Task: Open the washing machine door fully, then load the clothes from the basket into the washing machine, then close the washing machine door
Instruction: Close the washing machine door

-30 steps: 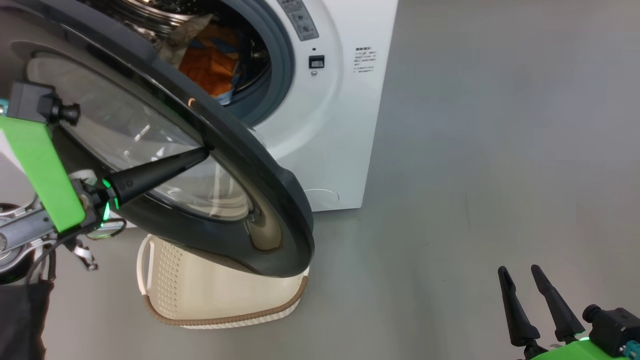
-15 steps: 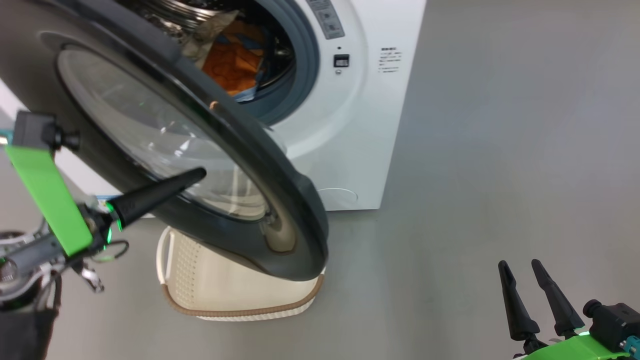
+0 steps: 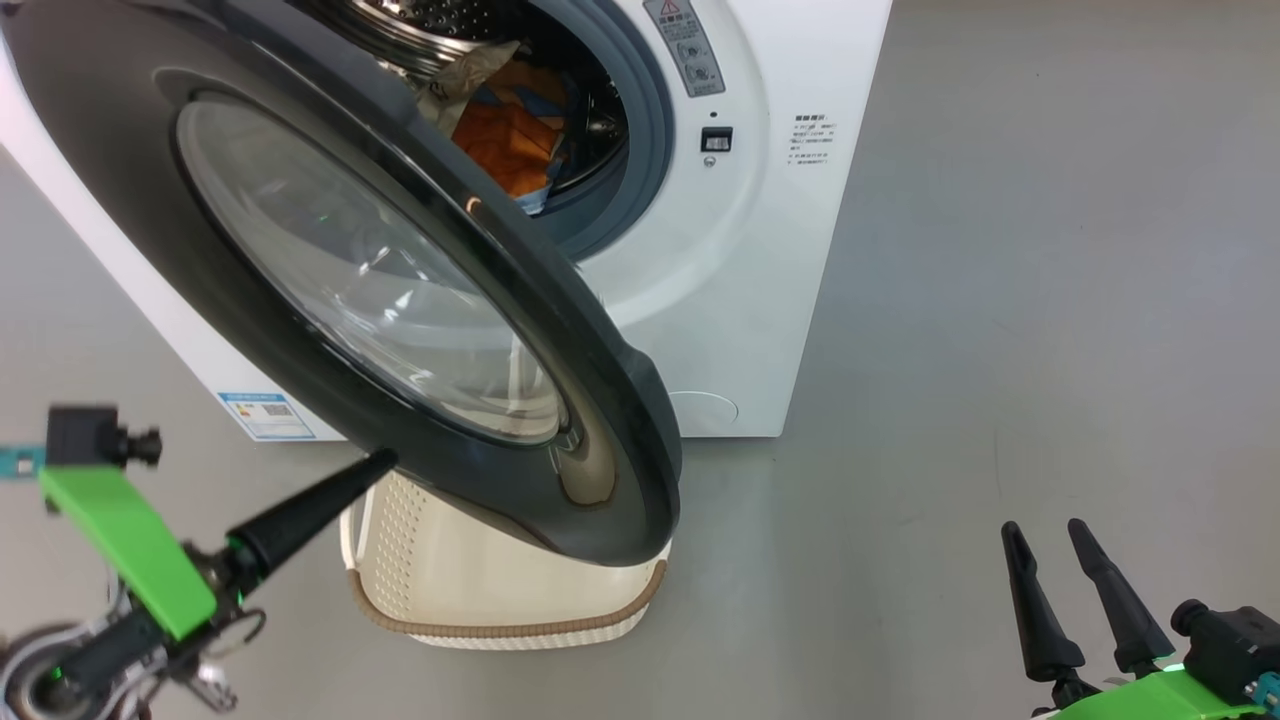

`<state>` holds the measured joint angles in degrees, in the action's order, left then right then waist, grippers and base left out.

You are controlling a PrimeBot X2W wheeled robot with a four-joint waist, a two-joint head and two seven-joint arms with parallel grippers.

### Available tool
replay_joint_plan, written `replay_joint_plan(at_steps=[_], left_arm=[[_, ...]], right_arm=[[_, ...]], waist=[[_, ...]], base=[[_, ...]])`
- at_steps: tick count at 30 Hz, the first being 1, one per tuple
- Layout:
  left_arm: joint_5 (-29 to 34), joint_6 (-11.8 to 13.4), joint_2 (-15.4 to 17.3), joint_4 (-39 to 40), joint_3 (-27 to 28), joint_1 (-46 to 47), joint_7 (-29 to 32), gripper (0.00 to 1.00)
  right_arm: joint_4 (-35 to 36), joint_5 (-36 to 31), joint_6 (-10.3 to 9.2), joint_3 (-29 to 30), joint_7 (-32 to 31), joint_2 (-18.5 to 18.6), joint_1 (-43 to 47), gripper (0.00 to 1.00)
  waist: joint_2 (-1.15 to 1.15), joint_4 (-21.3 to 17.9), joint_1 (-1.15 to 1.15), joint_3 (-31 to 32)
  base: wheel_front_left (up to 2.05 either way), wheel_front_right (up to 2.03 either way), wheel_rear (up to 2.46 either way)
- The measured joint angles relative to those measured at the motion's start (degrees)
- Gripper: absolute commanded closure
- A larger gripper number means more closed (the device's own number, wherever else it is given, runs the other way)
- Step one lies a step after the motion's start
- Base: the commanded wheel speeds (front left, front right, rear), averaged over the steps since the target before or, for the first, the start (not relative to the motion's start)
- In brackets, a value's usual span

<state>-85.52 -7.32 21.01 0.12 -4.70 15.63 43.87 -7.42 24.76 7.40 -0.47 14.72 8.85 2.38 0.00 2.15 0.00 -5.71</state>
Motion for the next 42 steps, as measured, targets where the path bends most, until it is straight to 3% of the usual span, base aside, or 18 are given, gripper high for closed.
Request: replay_joint_plan(at_steps=[10, 22, 42], left_arm=[[-0.3, 0.0, 0.6, -0.4, -0.2, -8.6, -10.5, 0.0], [1.7, 0.0, 2.0, -3.0, -5.3, -13.4, -23.7, 0.0], [9.3, 0.0, 7.1, -14.9, -25.4, -16.5, -52.0, 0.0]], right_arm=[[0.2, 0.0, 0.0, 1.3, 0.0, 0.3, 1.2, 0.0], [0.2, 0.0, 0.0, 1.6, 0.0, 0.8, 1.3, 0.0], [-0.6, 0.1, 0.0, 2.8, 0.0, 2.0, 2.7, 0.0]], waist=[[0.0, -0.9, 0.0, 0.2], [0.0, -2.8, 0.0, 0.5], [0.0, -4.9, 0.0, 2.5]], base=[[0.0, 0.0, 0.0], [0.0, 0.0, 0.0], [0.0, 0.0, 0.0]])
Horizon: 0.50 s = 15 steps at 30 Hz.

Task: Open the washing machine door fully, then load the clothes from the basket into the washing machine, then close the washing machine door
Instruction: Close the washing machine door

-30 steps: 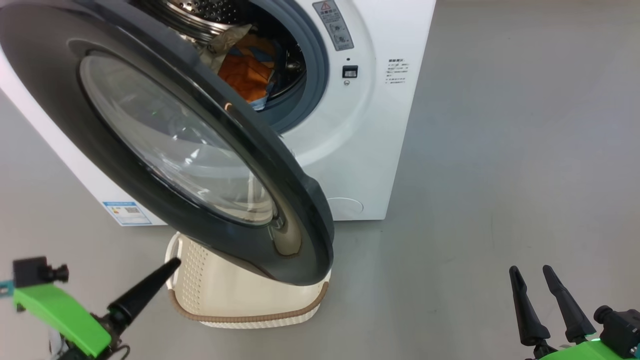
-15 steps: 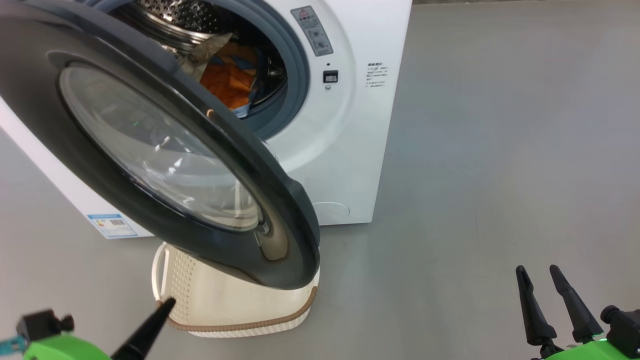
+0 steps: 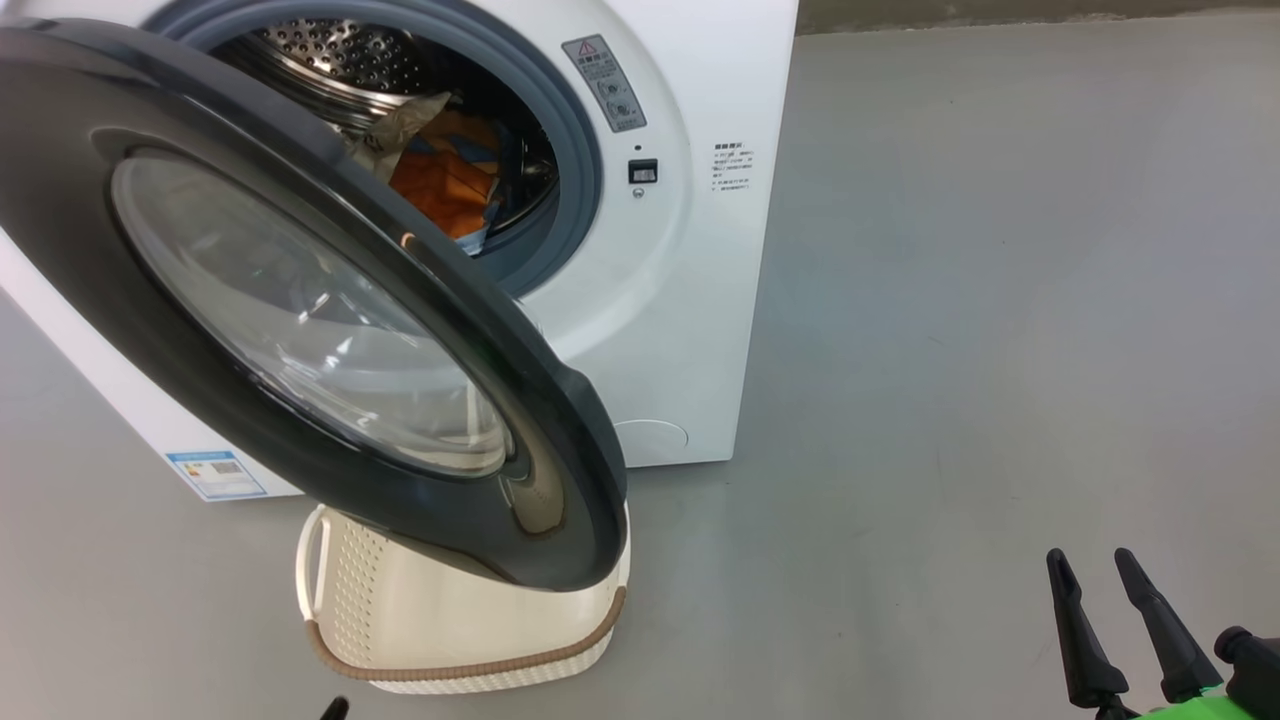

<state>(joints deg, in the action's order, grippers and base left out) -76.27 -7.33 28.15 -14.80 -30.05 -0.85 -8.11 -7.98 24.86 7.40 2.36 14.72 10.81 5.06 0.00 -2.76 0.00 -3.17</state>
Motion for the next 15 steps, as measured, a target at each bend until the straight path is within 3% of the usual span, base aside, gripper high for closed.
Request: replay_joint_plan(at_steps=[8, 10, 15], left_arm=[[5.0, 0.0, 0.0, -6.9, -3.8, 3.3, -6.1, 0.0], [6.6, 0.0, -0.5, -7.5, -2.5, 3.5, -6.1, 0.0], [17.7, 0.0, -4.3, -7.7, 7.0, 3.4, -6.1, 0.0]], right_arm=[[-0.1, 0.0, 0.0, 0.2, 0.0, 0.0, -0.1, 0.0], [-0.1, 0.0, 0.0, 0.3, 0.0, 0.0, -0.1, 0.0], [-0.1, 0.0, 0.0, 0.4, 0.0, 0.0, -0.2, 0.0]], waist=[[0.0, 0.3, 0.0, -0.1], [0.0, 0.3, 0.0, -0.1], [0.0, 0.4, 0.0, -0.2]], base=[[0.0, 0.0, 0.0], [0.0, 0.0, 0.0], [0.0, 0.0, 0.0]])
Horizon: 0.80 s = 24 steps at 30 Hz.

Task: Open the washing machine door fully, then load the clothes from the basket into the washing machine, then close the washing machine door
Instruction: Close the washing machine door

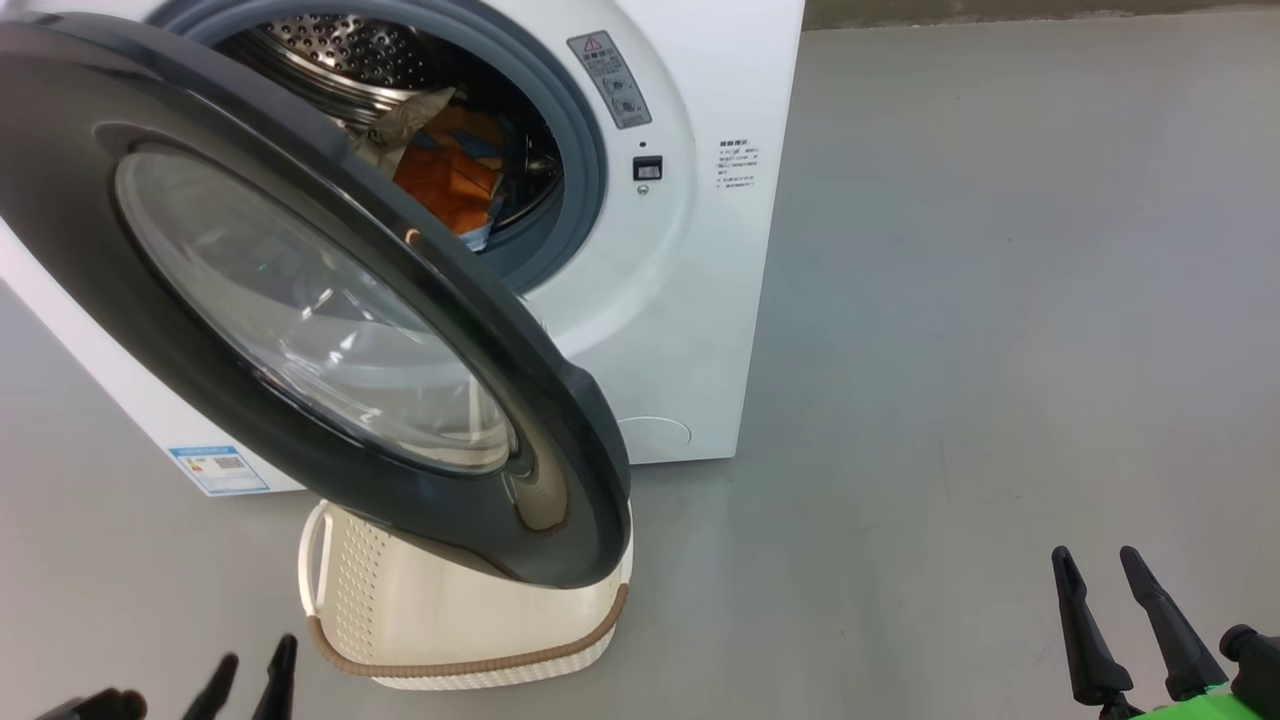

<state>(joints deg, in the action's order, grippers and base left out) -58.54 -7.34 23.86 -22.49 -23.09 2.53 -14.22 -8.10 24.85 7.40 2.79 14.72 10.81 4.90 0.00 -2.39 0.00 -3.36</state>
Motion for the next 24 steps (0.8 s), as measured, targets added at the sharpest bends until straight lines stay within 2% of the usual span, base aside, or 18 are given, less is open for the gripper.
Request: replay_joint_plan(at_steps=[9, 12, 17, 24], left_arm=[[19.9, 0.0, -7.4, 5.1, 13.4, -2.7, 0.0, 0.0], [24.5, -0.1, -9.6, 7.4, 17.1, -3.6, 0.0, 0.0], [28.8, -0.1, -12.4, 9.3, 20.0, -5.0, -0.2, 0.0], [31.9, -0.1, -14.5, 9.4, 21.8, -6.1, -0.2, 0.0]], right_arm=[[0.0, 0.0, 0.0, 0.3, 0.0, 0.0, -0.1, 0.0], [0.0, 0.0, 0.0, 0.4, 0.0, 0.0, -0.2, 0.0], [0.0, 0.0, 0.0, 0.8, 0.0, 0.0, -0.2, 0.0], [0.0, 0.0, 0.0, 1.0, 0.0, 0.0, -0.2, 0.0]], waist=[[0.0, -0.2, 0.0, -0.5], [0.0, -0.3, 0.0, -0.6], [0.0, -0.3, 0.0, -0.9], [0.0, -0.2, 0.0, -1.1]], base=[[0.0, 0.0, 0.0], [0.0, 0.0, 0.0], [0.0, 0.0, 0.0], [0.0, 0.0, 0.0]])
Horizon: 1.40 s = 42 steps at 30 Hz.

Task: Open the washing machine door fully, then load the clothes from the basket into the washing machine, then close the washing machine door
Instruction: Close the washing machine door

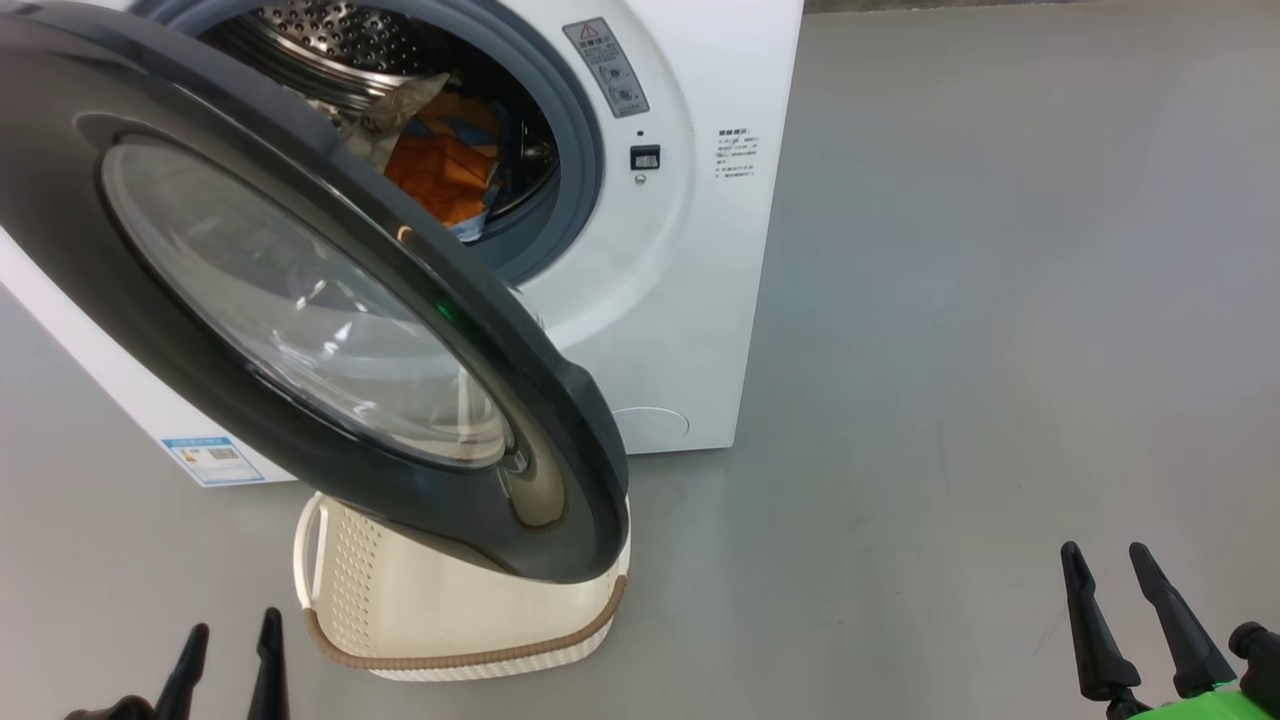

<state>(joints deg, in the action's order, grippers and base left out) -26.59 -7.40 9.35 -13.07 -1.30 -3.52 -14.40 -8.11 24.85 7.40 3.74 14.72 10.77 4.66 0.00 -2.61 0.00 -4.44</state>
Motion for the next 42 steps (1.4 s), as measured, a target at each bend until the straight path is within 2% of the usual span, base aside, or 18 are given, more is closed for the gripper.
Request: replay_joint_plan(at_steps=[11, 12, 13, 15, 16, 22, 29, 35, 42], left_arm=[[0.7, 0.0, -0.5, 0.0, 0.8, -0.1, 0.0, 0.0], [0.7, 0.0, -0.6, 0.0, 0.8, -0.1, 0.0, 0.0], [0.7, 0.0, -0.7, 0.0, 0.8, -0.1, 0.0, 0.0], [0.7, 0.0, -0.9, 0.0, 0.8, -0.1, 0.0, 0.0], [0.7, 0.0, -1.0, 0.0, 0.8, -0.1, 0.0, 0.0], [0.6, 0.0, -1.6, 0.1, 1.0, -0.2, 0.0, 0.0], [0.6, 0.0, -2.6, 0.7, 1.1, -0.2, 0.0, 0.0], [0.6, 0.0, -3.3, 1.6, 1.3, -1.3, -0.1, 0.0], [0.6, 0.0, -3.6, 1.9, 1.3, -1.8, -0.1, 0.0]], right_arm=[[0.1, 0.0, 0.0, -0.1, 0.0, -0.1, -0.4, 0.0], [0.1, 0.0, 0.0, -0.3, 0.0, -0.2, -0.5, 0.17], [0.1, 0.0, 0.0, -0.6, 0.0, -0.4, -0.7, 0.55], [0.2, 0.0, 0.0, -1.3, 0.0, -1.1, -1.5, 0.96], [0.3, 0.0, 0.0, -1.5, 0.0, -1.5, -1.9, 1.0], [3.7, 0.0, 0.0, -5.8, 0.0, -2.3, -5.8, 1.0], [12.8, 0.7, 0.0, -11.4, 0.0, -2.3, -10.9, 1.0], [20.1, 2.6, 0.0, -19.7, 0.0, -2.2, -14.1, 1.0], [22.0, 3.1, 0.0, -27.6, 0.0, -1.7, -14.4, 1.0]], waist=[[0.0, 0.6, 0.0, -0.1], [0.0, 0.6, 0.0, 0.0], [0.0, 0.7, 0.0, 0.0], [0.0, 0.9, 0.0, 0.2], [0.0, 1.0, 0.0, 0.3], [0.0, 2.0, 0.0, 0.9], [0.0, 4.0, 0.0, 1.7], [0.0, 5.9, 0.0, 2.4], [0.0, 8.0, 0.0, 2.8]], base=[[0.0, 0.0, 0.0], [0.0, 0.0, 0.0], [0.0, 0.0, 0.0], [0.0, 0.0, 0.0], [0.0, 0.0, 0.0], [0.0, 0.0, 0.0], [0.0, 0.0, 0.0], [0.0, 0.0, 0.0], [0.0, 0.0, 0.0]])
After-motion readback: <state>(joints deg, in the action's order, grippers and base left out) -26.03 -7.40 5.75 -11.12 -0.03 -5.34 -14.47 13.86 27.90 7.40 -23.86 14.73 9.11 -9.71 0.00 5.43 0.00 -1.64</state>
